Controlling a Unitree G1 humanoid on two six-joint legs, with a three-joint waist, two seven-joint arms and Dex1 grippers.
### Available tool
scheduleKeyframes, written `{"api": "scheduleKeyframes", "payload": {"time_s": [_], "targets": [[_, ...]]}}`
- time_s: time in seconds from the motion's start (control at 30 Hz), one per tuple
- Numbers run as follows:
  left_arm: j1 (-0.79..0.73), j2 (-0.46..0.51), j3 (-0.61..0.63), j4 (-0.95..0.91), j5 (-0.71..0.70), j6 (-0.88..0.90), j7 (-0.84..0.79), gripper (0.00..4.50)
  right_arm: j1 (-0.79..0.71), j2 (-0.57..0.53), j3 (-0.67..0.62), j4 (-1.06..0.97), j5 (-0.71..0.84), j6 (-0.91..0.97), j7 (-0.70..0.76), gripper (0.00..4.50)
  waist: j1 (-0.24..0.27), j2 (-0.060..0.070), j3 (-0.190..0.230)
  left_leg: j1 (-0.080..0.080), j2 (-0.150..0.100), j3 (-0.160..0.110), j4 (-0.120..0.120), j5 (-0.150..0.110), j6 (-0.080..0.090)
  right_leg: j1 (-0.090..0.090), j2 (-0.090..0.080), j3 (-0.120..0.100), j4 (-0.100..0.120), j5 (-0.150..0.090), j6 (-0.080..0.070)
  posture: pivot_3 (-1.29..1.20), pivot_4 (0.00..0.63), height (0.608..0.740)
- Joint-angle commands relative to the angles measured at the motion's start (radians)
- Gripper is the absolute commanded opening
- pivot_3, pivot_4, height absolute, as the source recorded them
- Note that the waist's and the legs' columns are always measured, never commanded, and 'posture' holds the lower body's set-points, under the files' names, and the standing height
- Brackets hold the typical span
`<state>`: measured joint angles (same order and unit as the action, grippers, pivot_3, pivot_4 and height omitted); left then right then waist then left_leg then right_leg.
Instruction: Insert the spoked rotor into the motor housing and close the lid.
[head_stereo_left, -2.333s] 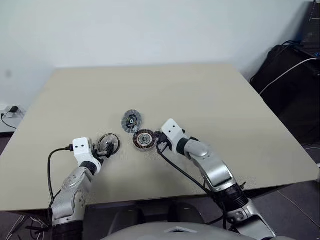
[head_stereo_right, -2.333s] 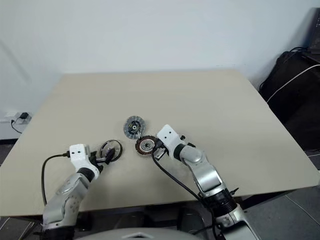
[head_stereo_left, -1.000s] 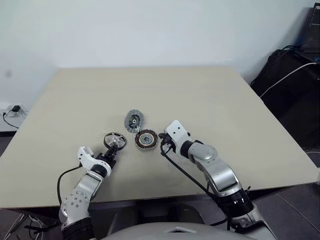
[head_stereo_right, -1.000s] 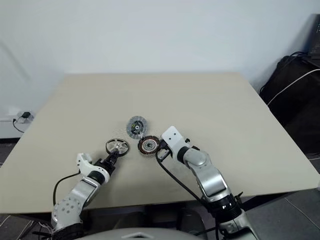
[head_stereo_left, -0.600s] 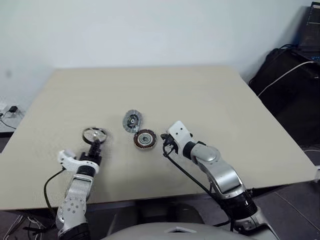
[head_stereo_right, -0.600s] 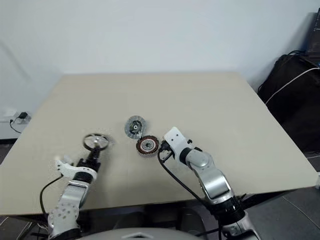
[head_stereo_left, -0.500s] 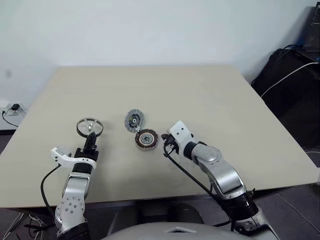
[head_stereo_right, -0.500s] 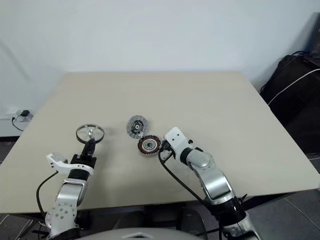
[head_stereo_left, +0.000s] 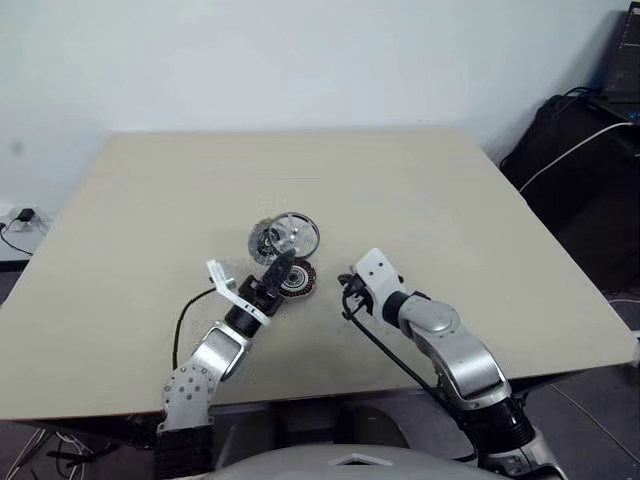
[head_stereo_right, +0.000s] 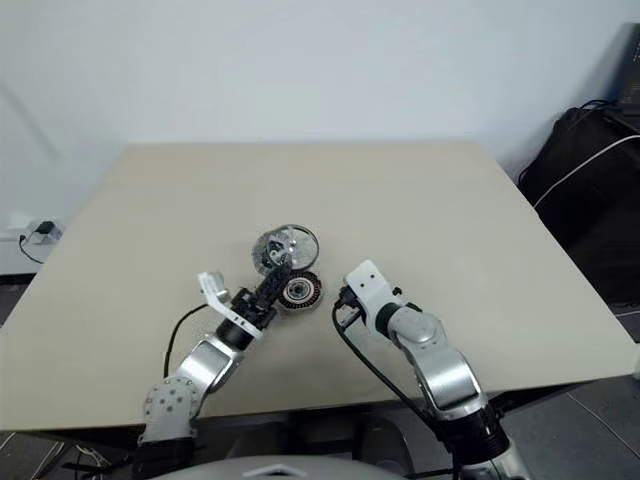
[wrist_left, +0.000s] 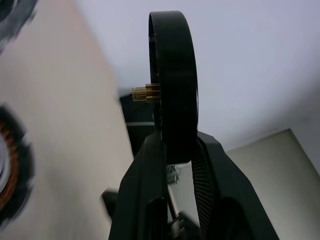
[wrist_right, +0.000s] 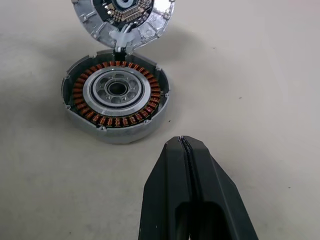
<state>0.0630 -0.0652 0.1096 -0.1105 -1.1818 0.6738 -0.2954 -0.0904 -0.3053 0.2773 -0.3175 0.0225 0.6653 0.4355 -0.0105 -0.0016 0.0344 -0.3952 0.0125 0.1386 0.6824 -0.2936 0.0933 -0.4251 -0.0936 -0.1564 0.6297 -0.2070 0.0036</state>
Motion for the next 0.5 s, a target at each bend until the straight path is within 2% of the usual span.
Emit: {"api": "scheduleKeyframes", "payload": {"time_s": [0.03,0.2,0.5], "targets": [[-0.028,-0.03,0.0,0.045,-0.003,0.031,0.046,0.4,0.005,-0.002,-0.03,-0.057,0.01,0.005,-0.013,0.0,0.0,0.0,0.0,0.0,0.0,0.0,0.0,0.0,0.0,0.0,0.0,0.0,0.0,0.0,0.0,0.0,0.0,0.74],[-0.048,-0.046,0.028,0.106,-0.02,0.056,0.1,0.4,0.014,-0.002,-0.032,-0.062,0.01,0.008,-0.019,0.0,0.0,0.0,0.0,0.0,0.0,0.0,0.0,0.0,0.0,-0.001,-0.001,0.0,0.0,0.0,0.0,0.0,0.0,0.74],[-0.061,-0.055,0.035,0.133,0.005,0.054,0.103,0.4,0.01,0.0,-0.028,-0.061,0.013,0.016,-0.024,0.0,0.0,0.0,0.0,0.0,-0.001,0.0,0.0,0.0,0.0,-0.001,-0.001,0.0,0.0,0.0,0.0,0.0,0.0,0.74]]}}
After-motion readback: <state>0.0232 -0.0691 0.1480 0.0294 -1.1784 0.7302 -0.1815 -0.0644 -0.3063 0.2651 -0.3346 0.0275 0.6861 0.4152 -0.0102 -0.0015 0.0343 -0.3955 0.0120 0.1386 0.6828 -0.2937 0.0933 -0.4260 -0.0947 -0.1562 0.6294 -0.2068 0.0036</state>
